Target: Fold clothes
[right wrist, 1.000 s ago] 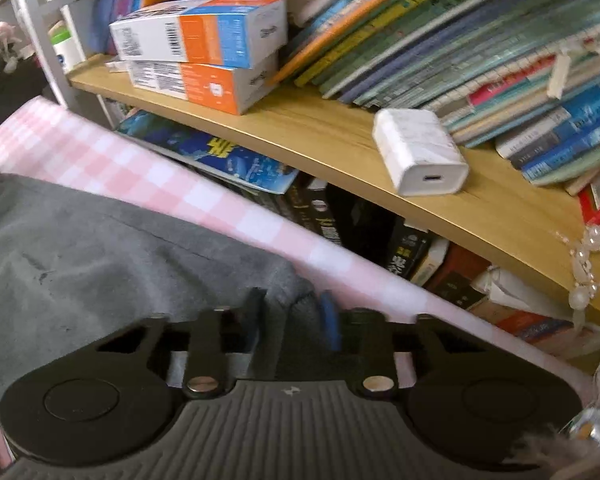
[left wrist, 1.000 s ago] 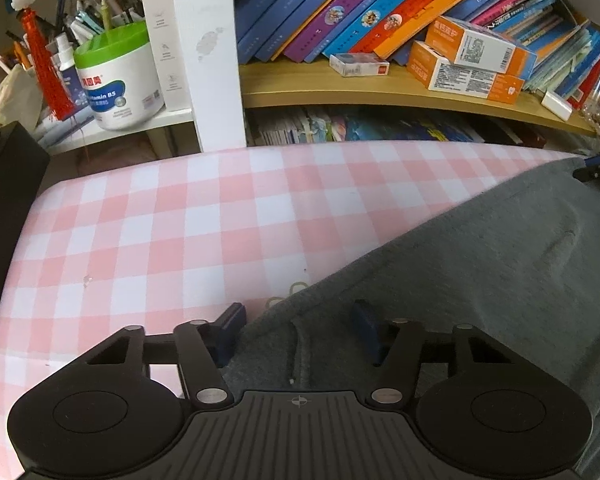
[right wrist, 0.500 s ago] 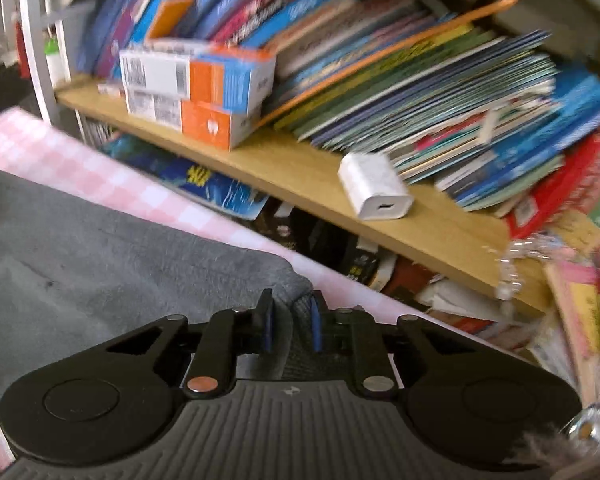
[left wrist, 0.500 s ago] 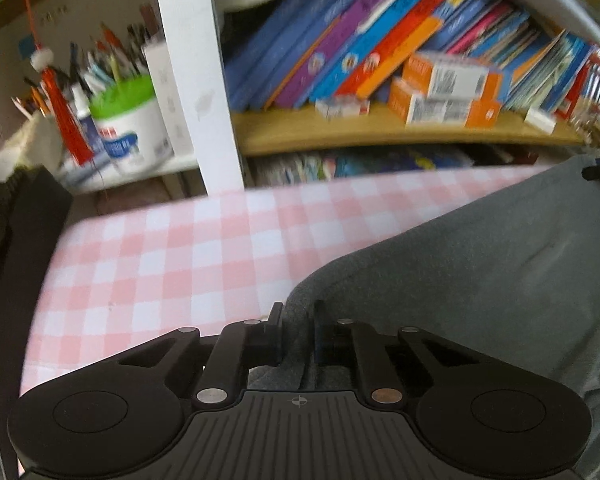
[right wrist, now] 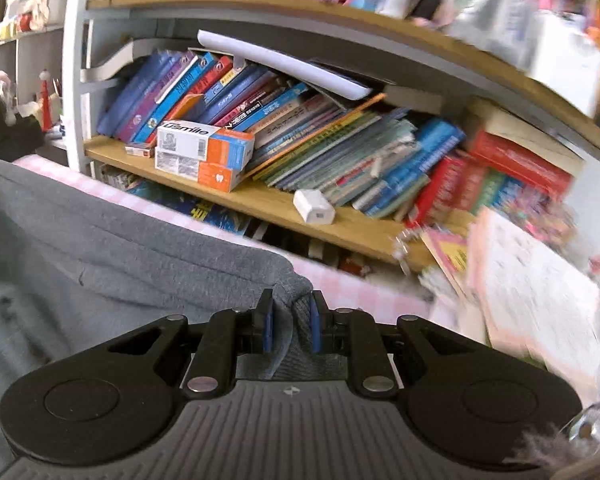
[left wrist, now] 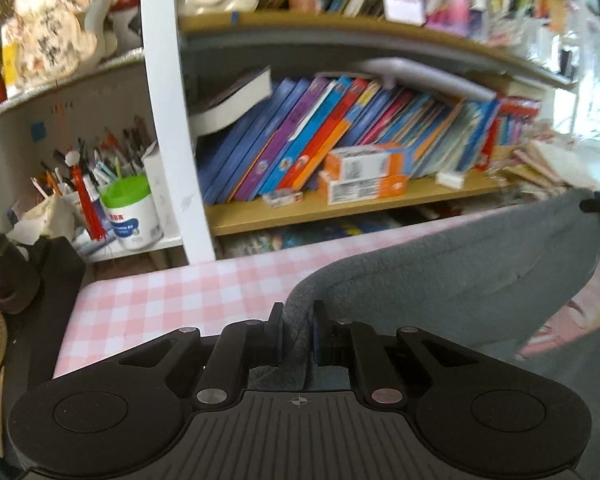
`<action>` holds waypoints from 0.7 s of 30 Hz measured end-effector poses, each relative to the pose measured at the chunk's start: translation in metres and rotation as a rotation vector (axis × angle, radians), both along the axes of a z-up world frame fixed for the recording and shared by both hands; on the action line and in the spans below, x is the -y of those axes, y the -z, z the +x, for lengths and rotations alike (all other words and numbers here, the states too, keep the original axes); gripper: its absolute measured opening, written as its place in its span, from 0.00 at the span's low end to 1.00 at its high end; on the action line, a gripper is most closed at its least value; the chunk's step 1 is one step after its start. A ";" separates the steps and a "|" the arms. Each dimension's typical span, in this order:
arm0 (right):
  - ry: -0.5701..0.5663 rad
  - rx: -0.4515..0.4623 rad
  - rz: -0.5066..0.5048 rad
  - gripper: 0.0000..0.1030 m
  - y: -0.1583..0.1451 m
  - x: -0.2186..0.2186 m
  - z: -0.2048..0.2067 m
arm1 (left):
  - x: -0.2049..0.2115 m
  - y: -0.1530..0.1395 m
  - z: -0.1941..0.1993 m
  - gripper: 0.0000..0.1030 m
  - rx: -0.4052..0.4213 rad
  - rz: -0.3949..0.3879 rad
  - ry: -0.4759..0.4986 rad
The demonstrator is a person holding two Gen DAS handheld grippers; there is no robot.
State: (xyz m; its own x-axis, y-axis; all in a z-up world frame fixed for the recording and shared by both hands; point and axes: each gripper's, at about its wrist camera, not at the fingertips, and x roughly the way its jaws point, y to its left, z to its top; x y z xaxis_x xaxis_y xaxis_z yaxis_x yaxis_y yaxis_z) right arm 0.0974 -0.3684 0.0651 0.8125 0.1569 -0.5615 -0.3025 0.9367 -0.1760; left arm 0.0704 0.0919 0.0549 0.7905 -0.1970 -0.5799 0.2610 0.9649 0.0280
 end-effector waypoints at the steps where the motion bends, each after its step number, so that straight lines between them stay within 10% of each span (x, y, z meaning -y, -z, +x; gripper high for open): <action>1: 0.008 -0.002 0.004 0.16 0.000 0.003 -0.018 | 0.000 -0.001 -0.011 0.12 0.009 -0.004 0.009; 16: 0.176 -0.203 0.074 0.22 0.059 -0.008 -0.197 | -0.016 0.049 -0.155 0.28 -0.186 -0.052 -0.009; 21: 0.249 -0.271 0.089 0.30 0.067 -0.011 -0.216 | -0.051 0.059 -0.181 0.49 -0.263 -0.291 -0.179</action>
